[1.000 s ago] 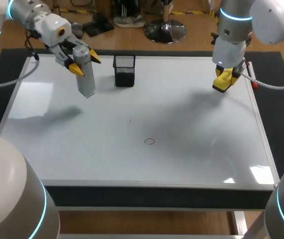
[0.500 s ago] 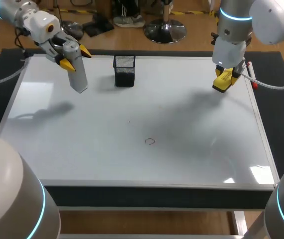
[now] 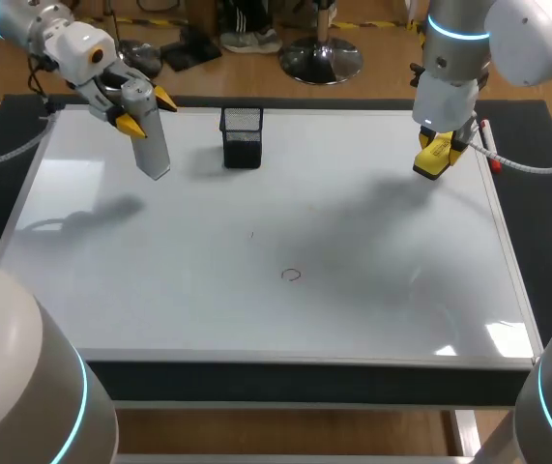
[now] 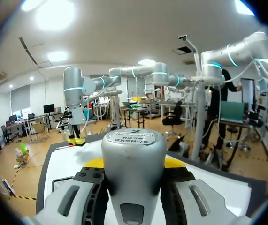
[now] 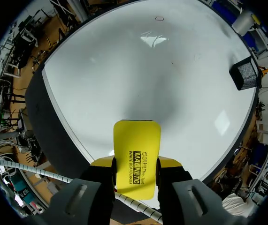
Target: Pick up the inspection probe, press it on each red-marked spot on the whiteboard one by one, put down the probe, pick up the eraser, and wipe off all the red marks.
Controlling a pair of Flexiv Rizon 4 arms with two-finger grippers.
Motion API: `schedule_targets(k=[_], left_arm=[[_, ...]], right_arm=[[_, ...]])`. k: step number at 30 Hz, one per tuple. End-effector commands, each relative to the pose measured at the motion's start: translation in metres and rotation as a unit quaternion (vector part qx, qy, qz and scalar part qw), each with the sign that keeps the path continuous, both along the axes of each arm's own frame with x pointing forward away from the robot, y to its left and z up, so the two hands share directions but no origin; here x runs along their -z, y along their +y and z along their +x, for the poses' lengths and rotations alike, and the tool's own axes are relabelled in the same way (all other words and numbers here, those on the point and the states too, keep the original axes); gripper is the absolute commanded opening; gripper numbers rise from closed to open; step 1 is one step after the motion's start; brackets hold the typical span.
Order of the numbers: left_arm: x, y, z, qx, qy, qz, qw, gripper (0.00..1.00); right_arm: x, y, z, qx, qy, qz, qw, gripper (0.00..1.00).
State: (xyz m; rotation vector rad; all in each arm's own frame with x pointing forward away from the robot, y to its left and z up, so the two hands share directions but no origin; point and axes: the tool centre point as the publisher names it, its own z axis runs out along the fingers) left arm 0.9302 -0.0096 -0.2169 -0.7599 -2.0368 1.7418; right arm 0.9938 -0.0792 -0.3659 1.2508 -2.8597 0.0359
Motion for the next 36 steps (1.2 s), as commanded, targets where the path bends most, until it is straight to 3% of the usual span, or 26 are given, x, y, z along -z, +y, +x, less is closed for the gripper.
schedule_targets(k=[1,7,13,20,24,32,36], left_arm=[[-0.001,0.0,0.001,0.001,0.0,0.0,1.0,0.0],[-0.001,0.0,0.001,0.001,0.0,0.0,1.0,0.0],[-0.001,0.0,0.001,0.001,0.0,0.0,1.0,0.0],[-0.001,0.0,0.001,0.001,0.0,0.0,1.0,0.0],[-0.001,0.0,0.001,0.001,0.0,0.0,1.0,0.0],[-0.001,0.0,0.001,0.001,0.0,0.0,1.0,0.0],[-0.001,0.0,0.001,0.001,0.0,0.0,1.0,0.0]], right_arm=[[-0.001,0.0,0.001,-0.001,0.001,-0.002,1.0,0.0],[-0.002,0.006,-0.006,-0.012,-0.004,-0.012,1.0,0.0],[-0.005,0.029,-0.04,-0.043,-0.019,-0.021,0.999,0.0],[0.005,0.066,-0.085,-0.079,-0.009,-0.025,0.996,0.0],[0.01,0.085,-0.103,-0.095,-0.005,-0.041,0.995,0.0],[0.01,0.126,-0.137,-0.125,-0.007,-0.032,0.992,0.0],[0.014,0.147,-0.151,-0.155,-0.009,-0.062,0.986,0.0]])
